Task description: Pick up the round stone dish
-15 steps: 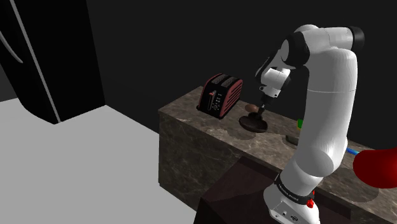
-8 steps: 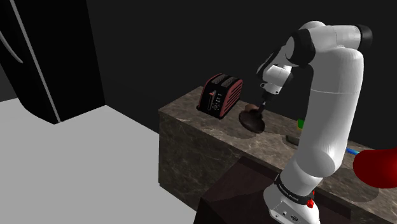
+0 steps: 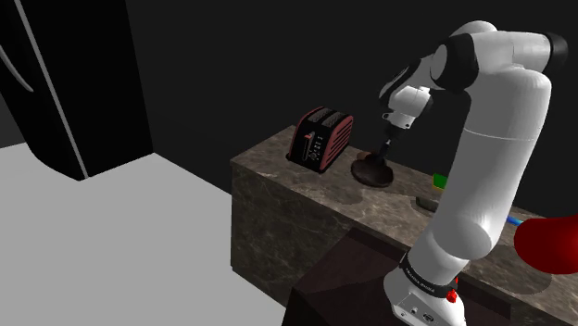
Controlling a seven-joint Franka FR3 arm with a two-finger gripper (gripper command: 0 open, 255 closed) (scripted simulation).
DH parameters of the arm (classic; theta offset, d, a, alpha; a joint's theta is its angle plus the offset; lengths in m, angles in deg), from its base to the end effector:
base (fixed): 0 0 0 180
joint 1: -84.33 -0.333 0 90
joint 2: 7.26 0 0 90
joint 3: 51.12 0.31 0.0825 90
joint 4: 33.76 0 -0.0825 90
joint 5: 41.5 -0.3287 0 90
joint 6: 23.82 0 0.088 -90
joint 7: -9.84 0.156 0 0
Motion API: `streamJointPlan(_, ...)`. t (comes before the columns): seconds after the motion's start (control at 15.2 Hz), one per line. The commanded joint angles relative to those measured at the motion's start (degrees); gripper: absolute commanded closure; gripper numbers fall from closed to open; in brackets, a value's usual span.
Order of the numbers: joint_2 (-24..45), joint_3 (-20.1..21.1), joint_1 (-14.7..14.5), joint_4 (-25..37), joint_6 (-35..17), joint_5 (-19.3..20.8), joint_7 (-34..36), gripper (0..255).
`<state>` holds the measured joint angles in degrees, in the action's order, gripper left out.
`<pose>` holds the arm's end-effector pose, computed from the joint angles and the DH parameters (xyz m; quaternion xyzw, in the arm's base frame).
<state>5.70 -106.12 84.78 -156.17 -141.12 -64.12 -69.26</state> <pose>0.3071 -0.3756 0.3095 -0.9883 -0.0924 -0.0287 0.1181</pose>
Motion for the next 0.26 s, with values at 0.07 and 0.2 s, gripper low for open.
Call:
streamJointPlan(0.07,-1.8,-0.8,-0.7,1.1,1.9,2.0,1.6,255)
streamJointPlan(0.2,-1.9,-0.8,-0.7,1.2,2.0,2.1,1.7,255)
